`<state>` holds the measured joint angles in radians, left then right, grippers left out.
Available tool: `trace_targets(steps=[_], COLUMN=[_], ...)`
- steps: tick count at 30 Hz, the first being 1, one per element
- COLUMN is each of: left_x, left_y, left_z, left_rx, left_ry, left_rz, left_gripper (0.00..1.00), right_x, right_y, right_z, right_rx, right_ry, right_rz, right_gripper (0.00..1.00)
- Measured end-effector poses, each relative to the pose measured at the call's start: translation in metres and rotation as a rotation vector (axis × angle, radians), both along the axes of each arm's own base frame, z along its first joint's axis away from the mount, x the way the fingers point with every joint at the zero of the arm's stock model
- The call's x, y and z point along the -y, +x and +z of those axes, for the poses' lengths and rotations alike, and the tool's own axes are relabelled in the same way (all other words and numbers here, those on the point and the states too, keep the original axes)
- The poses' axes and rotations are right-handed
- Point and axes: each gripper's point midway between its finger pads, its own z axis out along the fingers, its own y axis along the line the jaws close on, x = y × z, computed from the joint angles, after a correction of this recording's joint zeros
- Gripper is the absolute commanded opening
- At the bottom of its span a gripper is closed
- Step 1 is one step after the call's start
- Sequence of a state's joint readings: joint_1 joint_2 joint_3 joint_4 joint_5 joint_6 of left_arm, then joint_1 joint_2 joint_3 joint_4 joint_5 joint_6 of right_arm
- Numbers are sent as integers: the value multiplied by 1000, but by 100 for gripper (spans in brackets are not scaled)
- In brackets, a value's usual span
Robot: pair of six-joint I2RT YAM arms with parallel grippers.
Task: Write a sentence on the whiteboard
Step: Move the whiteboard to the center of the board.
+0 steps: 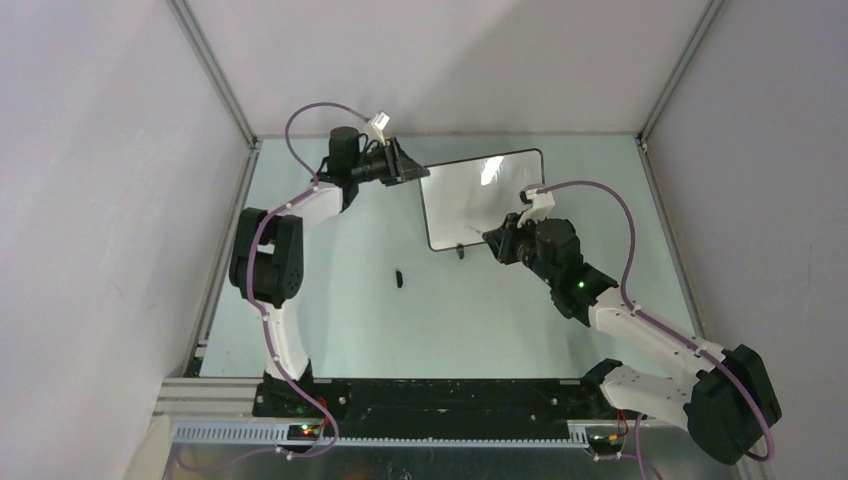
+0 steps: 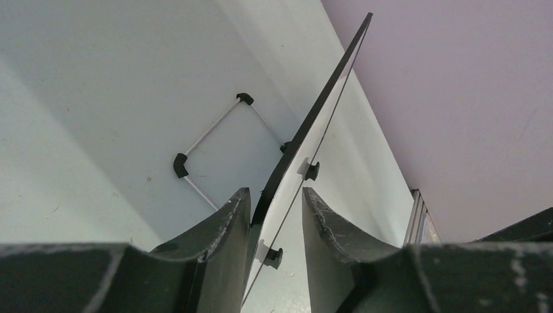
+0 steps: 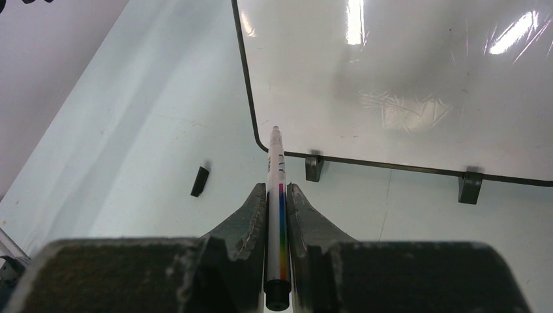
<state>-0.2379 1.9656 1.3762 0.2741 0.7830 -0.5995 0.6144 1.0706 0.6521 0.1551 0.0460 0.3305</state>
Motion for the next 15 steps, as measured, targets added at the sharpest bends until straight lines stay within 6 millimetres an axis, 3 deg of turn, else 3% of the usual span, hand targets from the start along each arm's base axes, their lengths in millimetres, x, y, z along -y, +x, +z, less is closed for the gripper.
trace_targets(steps=[15], left_x=[0], left_y=[-5], left_z=[-4], left_rx=[-18], left_ry=[17], left_rz=[-22], left_gripper=[2], right_x=[0], right_y=[0], right_z=[-1], right_rx=[0], right_ry=[-4], right_rz=[1], right_gripper=[0])
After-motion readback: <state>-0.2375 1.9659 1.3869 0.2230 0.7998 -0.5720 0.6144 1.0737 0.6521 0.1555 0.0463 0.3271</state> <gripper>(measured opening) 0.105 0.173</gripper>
